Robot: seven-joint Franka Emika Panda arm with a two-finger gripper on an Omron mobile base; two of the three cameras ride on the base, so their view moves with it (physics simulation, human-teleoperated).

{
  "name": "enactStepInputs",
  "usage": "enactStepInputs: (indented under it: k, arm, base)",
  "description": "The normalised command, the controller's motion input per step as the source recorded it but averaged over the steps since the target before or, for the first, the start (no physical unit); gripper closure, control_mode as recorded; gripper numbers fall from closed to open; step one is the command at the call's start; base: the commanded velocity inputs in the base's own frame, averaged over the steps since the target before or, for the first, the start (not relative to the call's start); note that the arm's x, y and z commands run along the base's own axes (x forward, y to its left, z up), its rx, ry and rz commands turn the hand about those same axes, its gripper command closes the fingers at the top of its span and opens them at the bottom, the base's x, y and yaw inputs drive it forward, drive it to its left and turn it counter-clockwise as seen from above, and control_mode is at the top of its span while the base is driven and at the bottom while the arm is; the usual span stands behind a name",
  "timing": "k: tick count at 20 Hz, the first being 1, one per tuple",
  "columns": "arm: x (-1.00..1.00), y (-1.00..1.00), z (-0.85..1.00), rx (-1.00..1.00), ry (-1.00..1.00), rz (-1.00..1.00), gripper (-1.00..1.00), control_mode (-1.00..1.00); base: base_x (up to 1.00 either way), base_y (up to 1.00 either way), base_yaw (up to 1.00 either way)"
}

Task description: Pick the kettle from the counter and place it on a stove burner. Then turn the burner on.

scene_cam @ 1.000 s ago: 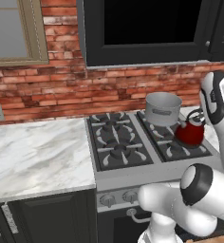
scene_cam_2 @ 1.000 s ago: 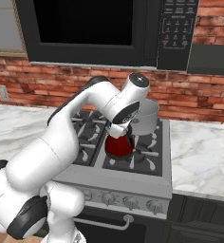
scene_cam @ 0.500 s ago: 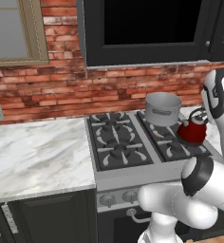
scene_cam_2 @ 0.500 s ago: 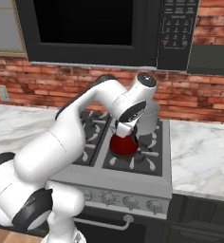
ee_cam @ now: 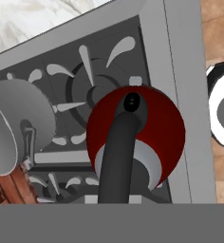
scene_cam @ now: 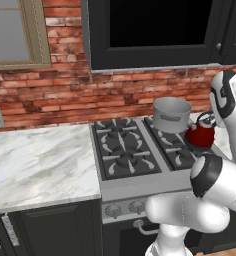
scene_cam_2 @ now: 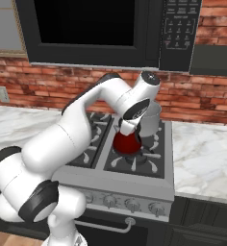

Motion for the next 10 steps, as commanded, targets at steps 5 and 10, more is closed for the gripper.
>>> enactStepInputs:
  k: [5,10]
  arm:
    - [0.21,0.00,0.00,0.00,0.00,0.00,1.00,-1.00]
    - [0.13,0.00,-0.10,0.00,0.00,0.00,1.00,-1.00]
  base:
    - [0.00,0.00,0.00]
    - [0.00,0.00,0.00]
